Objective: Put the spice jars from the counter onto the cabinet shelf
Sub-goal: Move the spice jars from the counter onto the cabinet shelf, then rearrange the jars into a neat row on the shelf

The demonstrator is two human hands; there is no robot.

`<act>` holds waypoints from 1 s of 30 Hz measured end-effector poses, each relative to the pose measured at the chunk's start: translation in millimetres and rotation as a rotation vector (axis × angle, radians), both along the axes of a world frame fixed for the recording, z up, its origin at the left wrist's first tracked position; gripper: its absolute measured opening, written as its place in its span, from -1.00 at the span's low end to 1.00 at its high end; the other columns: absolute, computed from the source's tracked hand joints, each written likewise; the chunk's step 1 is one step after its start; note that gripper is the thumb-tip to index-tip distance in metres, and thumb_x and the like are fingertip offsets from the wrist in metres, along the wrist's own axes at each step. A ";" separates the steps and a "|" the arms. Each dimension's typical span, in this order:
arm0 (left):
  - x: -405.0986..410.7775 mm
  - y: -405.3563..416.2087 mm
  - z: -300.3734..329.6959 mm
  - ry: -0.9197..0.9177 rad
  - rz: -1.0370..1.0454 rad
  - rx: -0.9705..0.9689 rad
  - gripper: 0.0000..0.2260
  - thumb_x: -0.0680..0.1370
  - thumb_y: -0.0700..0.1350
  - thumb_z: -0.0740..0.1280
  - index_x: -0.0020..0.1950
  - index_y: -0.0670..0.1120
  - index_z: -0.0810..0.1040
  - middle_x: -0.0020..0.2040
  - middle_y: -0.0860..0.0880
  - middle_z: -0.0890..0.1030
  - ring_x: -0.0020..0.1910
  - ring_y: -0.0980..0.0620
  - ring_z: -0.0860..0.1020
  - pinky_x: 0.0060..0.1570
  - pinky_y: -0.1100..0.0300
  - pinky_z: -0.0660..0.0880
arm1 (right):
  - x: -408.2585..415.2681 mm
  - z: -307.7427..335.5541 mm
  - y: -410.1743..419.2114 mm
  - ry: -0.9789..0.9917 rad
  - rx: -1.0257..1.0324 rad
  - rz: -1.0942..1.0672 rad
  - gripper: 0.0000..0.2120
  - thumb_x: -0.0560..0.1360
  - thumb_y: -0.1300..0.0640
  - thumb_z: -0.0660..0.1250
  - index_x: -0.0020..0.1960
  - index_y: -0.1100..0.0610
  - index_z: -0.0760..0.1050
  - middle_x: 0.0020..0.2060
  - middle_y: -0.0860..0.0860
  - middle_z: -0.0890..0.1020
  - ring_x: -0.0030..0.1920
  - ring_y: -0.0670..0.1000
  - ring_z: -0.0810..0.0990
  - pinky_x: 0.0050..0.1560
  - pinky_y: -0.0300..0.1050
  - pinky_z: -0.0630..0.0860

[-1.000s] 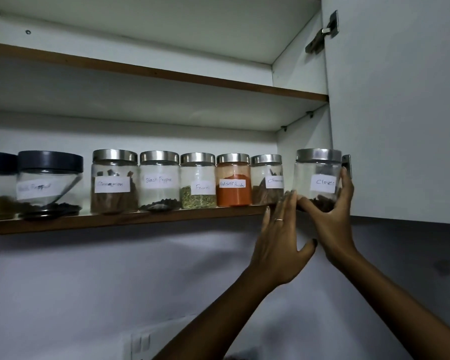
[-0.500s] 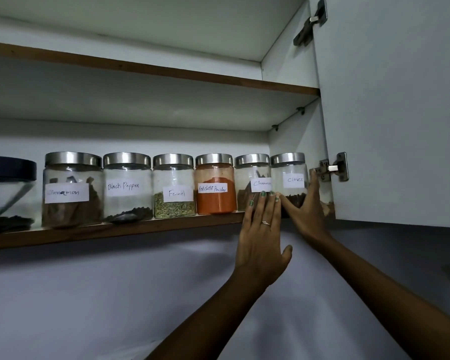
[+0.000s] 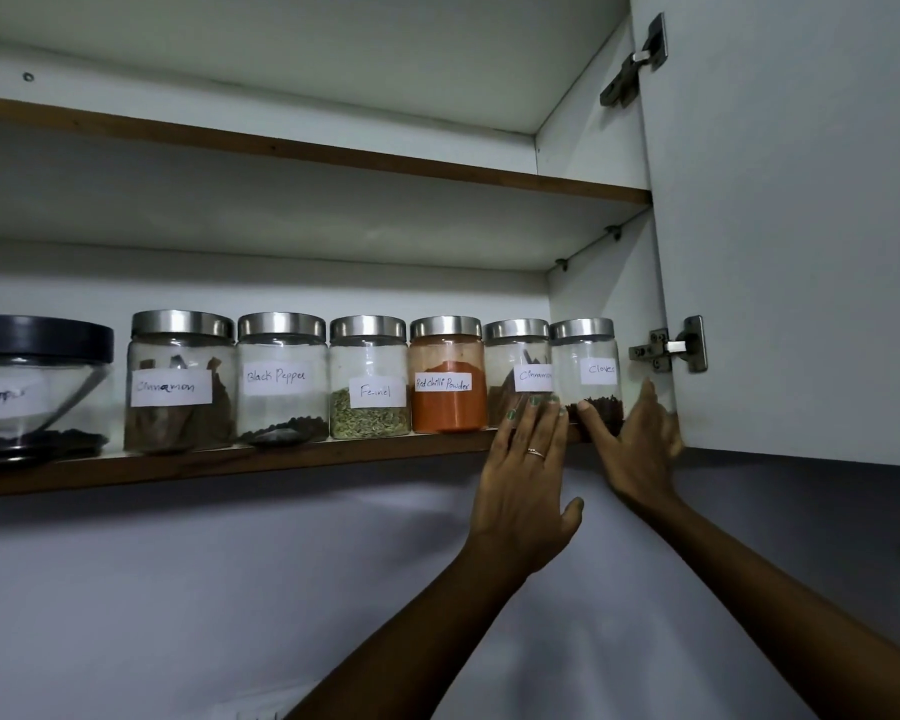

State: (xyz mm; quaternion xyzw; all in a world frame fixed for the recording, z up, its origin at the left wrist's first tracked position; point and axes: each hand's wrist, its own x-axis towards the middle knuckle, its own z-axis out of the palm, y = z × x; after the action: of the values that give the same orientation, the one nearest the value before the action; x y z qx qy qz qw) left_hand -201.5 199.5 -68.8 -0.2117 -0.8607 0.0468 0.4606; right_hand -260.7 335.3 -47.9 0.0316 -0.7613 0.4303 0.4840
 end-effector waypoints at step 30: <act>203.0 -233.6 24.7 0.400 -0.020 -0.013 -0.40 0.44 -0.12 0.37 0.42 -0.10 0.21 0.16 -0.05 0.59 0.09 -0.01 0.52 0.07 0.14 0.36 | 210.5 1.6 -223.6 0.653 0.434 0.579 -0.72 0.44 0.07 0.17 0.08 0.18 0.45 -0.08 0.00 0.52 -0.06 0.05 0.49 -0.06 0.05 0.45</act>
State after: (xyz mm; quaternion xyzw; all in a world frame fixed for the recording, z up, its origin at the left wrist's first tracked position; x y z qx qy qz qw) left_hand 1.5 -34.1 -44.1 -0.2097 -0.7496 0.0892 0.6214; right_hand -50.1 111.7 -46.3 0.4754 -0.6020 0.3462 0.5401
